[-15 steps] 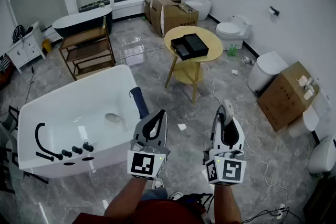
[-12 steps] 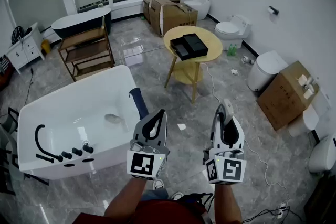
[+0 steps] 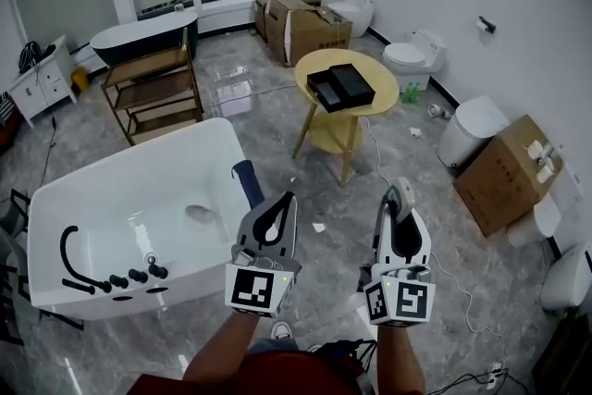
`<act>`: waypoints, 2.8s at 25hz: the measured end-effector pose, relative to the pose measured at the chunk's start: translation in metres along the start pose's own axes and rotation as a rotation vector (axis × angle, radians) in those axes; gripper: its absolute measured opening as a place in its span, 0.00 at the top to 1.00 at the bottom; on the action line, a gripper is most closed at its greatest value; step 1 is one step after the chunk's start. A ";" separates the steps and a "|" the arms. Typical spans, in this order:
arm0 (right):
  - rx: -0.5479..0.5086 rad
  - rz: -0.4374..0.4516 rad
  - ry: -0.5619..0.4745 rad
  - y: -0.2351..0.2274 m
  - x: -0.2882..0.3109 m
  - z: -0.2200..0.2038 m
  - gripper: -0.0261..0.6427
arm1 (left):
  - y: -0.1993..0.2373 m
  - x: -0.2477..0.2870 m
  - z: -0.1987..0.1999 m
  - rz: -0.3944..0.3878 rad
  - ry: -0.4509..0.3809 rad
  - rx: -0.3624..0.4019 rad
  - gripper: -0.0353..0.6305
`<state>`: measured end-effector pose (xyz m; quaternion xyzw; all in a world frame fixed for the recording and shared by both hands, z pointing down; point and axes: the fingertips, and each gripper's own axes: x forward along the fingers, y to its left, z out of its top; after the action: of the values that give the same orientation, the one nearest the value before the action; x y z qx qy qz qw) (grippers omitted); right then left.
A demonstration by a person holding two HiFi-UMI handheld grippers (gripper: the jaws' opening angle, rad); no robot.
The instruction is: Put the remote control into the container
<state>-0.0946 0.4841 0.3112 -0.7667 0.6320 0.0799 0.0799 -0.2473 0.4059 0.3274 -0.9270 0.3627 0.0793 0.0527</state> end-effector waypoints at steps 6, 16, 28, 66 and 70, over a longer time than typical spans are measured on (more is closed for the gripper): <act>-0.013 -0.018 0.000 0.014 0.011 -0.004 0.77 | 0.024 0.005 -0.009 -0.014 0.007 -0.010 0.92; 0.006 0.000 0.022 0.003 0.050 -0.025 0.77 | 0.034 0.048 -0.017 -0.012 -0.034 -0.046 0.92; 0.018 0.014 0.043 -0.071 0.146 -0.054 0.77 | 0.030 0.165 -0.048 -0.017 0.030 -0.006 0.92; 0.040 0.134 0.034 -0.189 0.426 -0.114 0.77 | 0.090 0.462 -0.095 0.068 -0.036 0.001 0.92; 0.038 0.149 0.043 -0.164 0.478 -0.125 0.77 | 0.137 0.488 -0.099 0.085 -0.055 -0.020 0.92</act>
<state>0.1593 0.0300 0.3293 -0.7173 0.6904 0.0572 0.0747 0.0238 -0.0342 0.3290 -0.9087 0.3994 0.1106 0.0500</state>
